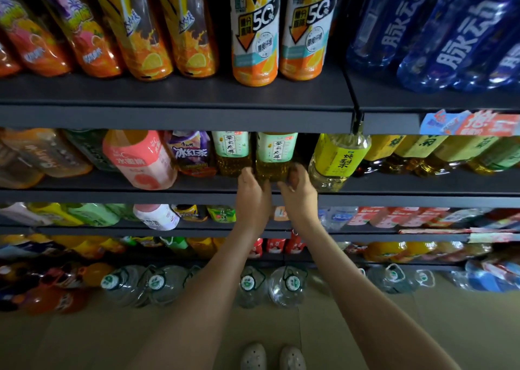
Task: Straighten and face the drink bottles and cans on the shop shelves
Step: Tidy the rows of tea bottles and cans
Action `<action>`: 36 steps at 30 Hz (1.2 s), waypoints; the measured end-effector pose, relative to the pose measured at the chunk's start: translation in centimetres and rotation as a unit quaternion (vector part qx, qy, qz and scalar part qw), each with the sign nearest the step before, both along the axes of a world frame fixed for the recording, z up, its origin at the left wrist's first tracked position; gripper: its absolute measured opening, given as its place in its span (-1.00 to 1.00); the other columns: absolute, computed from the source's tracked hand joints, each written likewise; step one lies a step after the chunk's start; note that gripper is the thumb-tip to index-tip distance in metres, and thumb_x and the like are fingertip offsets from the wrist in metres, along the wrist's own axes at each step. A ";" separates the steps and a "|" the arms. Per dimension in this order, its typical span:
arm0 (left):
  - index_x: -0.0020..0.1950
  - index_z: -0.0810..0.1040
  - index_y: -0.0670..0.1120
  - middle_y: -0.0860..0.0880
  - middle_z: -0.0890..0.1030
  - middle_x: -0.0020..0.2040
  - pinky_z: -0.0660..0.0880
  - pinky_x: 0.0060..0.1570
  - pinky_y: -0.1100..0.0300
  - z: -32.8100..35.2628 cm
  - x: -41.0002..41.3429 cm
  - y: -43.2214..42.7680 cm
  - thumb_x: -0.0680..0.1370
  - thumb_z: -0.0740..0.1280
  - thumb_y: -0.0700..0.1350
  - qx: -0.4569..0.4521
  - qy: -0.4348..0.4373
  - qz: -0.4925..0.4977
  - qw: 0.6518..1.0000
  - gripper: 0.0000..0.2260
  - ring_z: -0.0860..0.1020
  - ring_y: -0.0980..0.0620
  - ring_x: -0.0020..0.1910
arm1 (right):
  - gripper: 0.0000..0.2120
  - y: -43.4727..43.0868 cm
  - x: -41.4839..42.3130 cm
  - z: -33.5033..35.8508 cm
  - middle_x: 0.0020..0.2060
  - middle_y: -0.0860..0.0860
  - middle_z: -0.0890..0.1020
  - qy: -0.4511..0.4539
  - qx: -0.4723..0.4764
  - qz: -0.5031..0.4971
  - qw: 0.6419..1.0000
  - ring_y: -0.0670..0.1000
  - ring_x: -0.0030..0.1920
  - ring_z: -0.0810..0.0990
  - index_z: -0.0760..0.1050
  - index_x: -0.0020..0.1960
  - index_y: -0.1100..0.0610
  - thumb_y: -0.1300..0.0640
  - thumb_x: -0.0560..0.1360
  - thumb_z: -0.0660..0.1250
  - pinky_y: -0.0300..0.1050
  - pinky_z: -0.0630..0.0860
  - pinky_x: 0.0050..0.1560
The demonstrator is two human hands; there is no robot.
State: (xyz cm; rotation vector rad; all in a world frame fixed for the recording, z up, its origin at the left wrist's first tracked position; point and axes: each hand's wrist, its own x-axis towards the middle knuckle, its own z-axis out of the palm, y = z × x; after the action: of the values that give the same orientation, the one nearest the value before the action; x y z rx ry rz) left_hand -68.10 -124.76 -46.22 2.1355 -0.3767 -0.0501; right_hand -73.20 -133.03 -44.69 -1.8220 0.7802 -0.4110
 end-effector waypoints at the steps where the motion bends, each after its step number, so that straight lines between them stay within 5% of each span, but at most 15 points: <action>1: 0.29 0.34 -0.21 -0.15 0.46 0.22 0.35 -0.08 0.23 -0.2 -0.5 0.3 0.61 0.24 -0.12 0.007 0.015 0.003 1.000 -0.70 0.48 -0.08 0.14 | -0.49 0.5 -0.8 -0.2 0.24 0.05 0.53 0.005 0.001 0.005 1.000 -0.06 0.19 0.49 0.27 0.44 0.15 0.24 0.53 0.31 -0.39 0.35 0.02; 5: 0.30 0.35 -0.19 -0.14 0.47 0.24 0.41 -0.01 0.15 -1.5 -3.4 0.5 0.59 0.23 -0.16 0.024 0.071 -0.022 0.997 -0.71 0.47 -0.10 0.20 | -0.61 1.2 -4.2 -1.4 0.17 0.08 0.53 0.053 0.016 0.010 0.998 0.05 0.18 0.50 0.35 0.35 0.17 0.24 0.54 0.29 -0.23 0.40 0.06; 9: 0.15 0.40 -0.13 -0.11 0.54 0.09 0.49 -0.08 0.05 -2.9 -6.2 -0.4 0.59 0.24 -0.15 0.040 0.099 -0.075 0.992 -0.84 0.54 -0.13 0.06 | -0.70 0.1 -7.5 -2.5 0.03 0.03 0.58 0.106 0.021 -0.018 0.994 -0.03 -0.01 0.51 0.42 0.26 0.15 0.26 0.53 0.26 -0.36 0.32 -0.12; 14: 0.26 0.40 -0.13 -0.11 0.58 0.11 0.40 -0.11 0.18 -3.2 -9.3 -2.1 0.59 0.25 -0.15 0.106 0.134 -0.124 0.977 -0.74 0.56 -0.11 0.08 | -0.80 -1.7 -11.0 -3.6 -0.06 0.02 0.58 0.142 0.043 -0.038 0.988 0.06 0.03 0.56 0.48 0.15 0.15 0.20 0.52 0.29 -0.18 0.43 -0.03; 20: 0.20 0.44 -0.14 -0.07 0.60 0.05 0.36 -0.17 0.29 -4.5 -13.0 -5.5 0.56 0.31 -0.12 0.144 0.153 -0.144 0.967 -0.77 0.58 -0.06 0.02 | -0.73 -4.8 -15.3 -5.2 0.05 0.11 0.61 0.158 0.067 -0.081 0.982 0.09 0.09 0.56 0.47 0.20 0.22 0.22 0.50 0.32 -0.20 0.40 -0.01; 27: 0.18 0.43 -0.12 -0.01 0.56 -0.01 0.41 -0.18 0.24 -6.5 -17.7 -10.9 0.56 0.33 -0.10 0.113 0.189 -0.039 0.975 -0.76 0.56 0.00 -0.04 | -0.73 -12.4 -20.2 -8.1 0.06 0.09 0.59 0.144 0.099 -0.118 0.977 0.03 0.03 0.52 0.46 0.20 0.20 0.18 0.52 0.32 -0.10 0.43 0.07; 32: 0.27 0.42 -0.11 -0.09 0.59 0.14 0.52 0.08 0.00 -10.0 -18.7 -14.4 0.53 0.35 -0.07 0.078 0.197 0.060 0.975 -0.66 0.56 -0.10 0.10 | -0.71 -17.5 -20.5 -11.2 0.09 0.07 0.56 0.120 0.097 -0.091 0.984 0.05 0.06 0.51 0.45 0.23 0.15 0.18 0.52 0.31 -0.17 0.36 0.01; 36: 0.24 0.43 -0.16 -0.10 0.56 0.13 0.45 -0.01 0.13 -12.2 -18.9 -15.8 0.52 0.38 -0.12 0.029 0.176 0.105 0.978 -0.67 0.52 -0.04 0.08 | -0.67 -19.0 -19.4 -13.5 0.12 0.04 0.54 0.087 0.086 -0.069 0.990 0.03 0.10 0.51 0.42 0.26 0.12 0.16 0.51 0.32 -0.06 0.46 0.10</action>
State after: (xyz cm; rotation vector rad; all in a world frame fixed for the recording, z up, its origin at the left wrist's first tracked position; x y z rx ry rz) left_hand -86.97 -140.57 -58.42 2.1592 0.0600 -0.3164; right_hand -92.60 -152.02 -58.18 -1.6632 1.0345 -0.2664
